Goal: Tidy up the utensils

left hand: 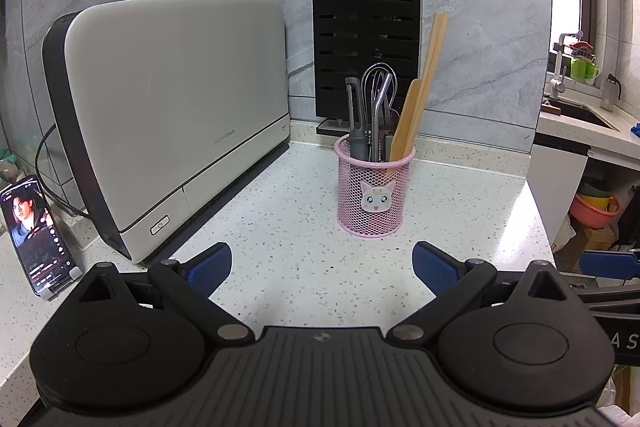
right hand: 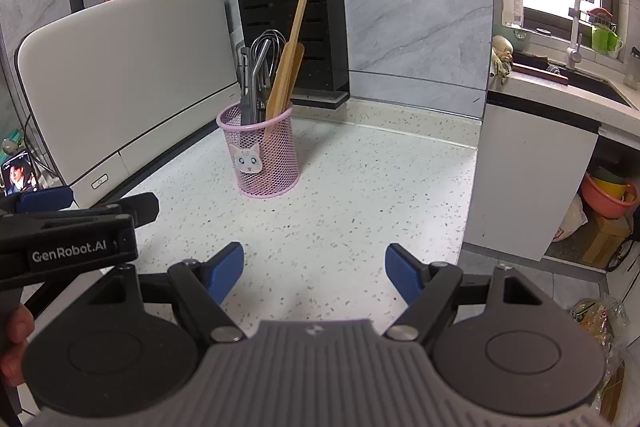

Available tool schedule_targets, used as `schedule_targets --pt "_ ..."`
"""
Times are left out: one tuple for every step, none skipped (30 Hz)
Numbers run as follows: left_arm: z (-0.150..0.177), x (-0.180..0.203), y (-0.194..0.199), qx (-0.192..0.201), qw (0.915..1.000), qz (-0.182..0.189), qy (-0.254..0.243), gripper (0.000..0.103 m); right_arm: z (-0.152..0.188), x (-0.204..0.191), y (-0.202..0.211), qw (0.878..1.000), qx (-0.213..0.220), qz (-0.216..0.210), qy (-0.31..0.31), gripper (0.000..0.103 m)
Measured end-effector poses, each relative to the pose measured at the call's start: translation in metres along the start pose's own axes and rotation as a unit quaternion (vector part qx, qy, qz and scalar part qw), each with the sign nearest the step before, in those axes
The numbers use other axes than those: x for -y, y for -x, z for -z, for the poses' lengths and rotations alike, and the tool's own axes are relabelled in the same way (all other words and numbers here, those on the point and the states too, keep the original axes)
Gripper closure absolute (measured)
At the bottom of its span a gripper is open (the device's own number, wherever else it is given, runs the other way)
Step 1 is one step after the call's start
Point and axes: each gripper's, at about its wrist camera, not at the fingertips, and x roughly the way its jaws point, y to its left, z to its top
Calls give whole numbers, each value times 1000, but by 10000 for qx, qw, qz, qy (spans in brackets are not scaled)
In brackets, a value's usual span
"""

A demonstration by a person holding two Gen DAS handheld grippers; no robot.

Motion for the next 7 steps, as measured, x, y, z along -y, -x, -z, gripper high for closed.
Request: schedule_targets --pt "0 0 0 2 10000 0 -5 0 0 0 0 10000 -4 -5 1 27" --pt "0 0 0 5 10000 -2 -8 0 0 0 0 10000 -7 -11 1 27" --pt "0 0 0 8 10000 0 -14 0 0 1 -1 10000 -9 -16 4 27" --pt "0 0 0 11 10000 7 -21 0 0 1 -1 10000 -11 -16 3 27" --pt "0 0 0 10 10000 12 -26 0 0 1 -1 10000 -12 -16 2 27" --pt "0 1 0 12 10000 8 -25 0 0 1 -1 10000 -13 -21 0 27" --pt "0 0 0 12 10000 11 -24 0 0 1 -1 10000 -16 -24 -3 27"
